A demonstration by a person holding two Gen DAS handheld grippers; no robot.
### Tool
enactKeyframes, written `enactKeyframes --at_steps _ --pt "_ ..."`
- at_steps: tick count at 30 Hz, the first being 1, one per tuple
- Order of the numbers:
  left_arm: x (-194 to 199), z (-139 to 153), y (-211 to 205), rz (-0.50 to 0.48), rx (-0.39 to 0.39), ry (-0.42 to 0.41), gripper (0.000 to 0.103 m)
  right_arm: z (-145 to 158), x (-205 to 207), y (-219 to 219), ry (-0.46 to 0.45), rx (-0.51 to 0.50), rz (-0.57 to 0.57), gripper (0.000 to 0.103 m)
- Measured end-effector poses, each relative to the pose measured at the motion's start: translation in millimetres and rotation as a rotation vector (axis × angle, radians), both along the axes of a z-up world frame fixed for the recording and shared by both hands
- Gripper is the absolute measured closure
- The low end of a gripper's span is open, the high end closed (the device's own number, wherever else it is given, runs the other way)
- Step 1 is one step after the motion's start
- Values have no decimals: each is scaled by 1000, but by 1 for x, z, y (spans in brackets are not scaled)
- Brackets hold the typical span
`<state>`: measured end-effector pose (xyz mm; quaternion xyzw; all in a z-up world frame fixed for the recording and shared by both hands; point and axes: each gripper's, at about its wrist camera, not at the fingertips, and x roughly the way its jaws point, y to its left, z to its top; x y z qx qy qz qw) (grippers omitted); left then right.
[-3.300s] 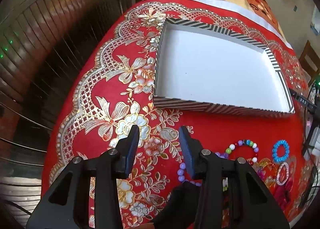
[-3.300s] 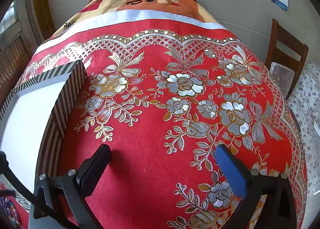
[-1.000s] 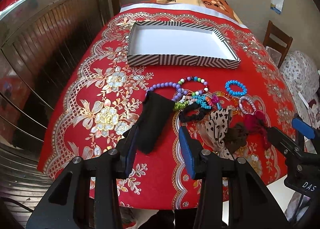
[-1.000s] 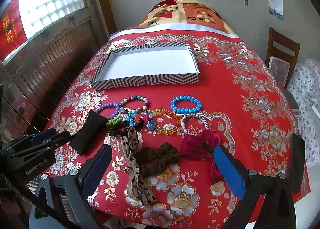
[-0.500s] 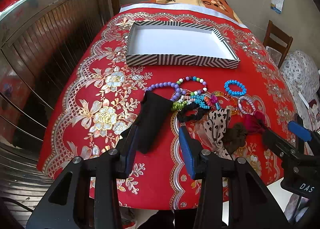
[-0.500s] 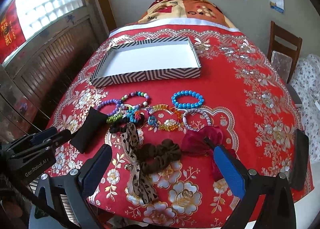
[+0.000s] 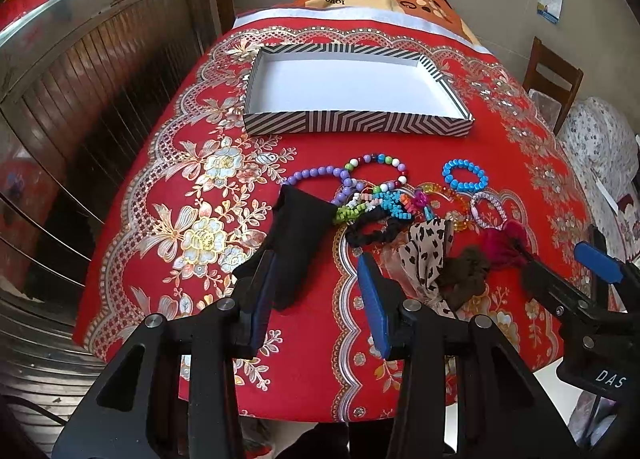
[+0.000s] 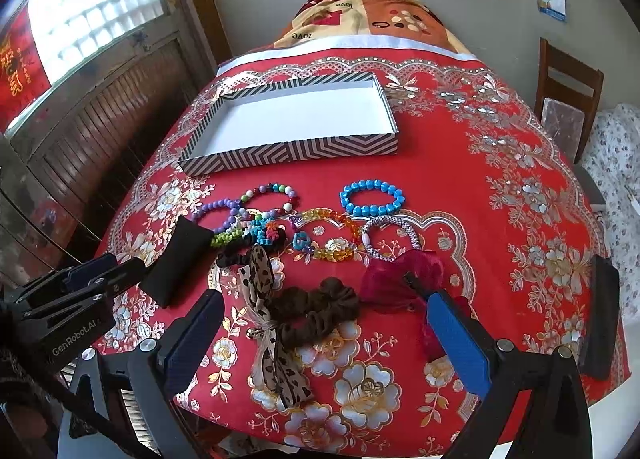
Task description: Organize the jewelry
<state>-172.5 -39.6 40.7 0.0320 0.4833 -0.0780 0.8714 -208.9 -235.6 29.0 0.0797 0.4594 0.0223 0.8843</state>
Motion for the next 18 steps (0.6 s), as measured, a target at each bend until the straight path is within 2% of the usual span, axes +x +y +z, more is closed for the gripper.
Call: enactKeyframes --at_steps 18 --pt "6 -5 2 0 1 20 63 -2 8 5 13 -2 16 2"
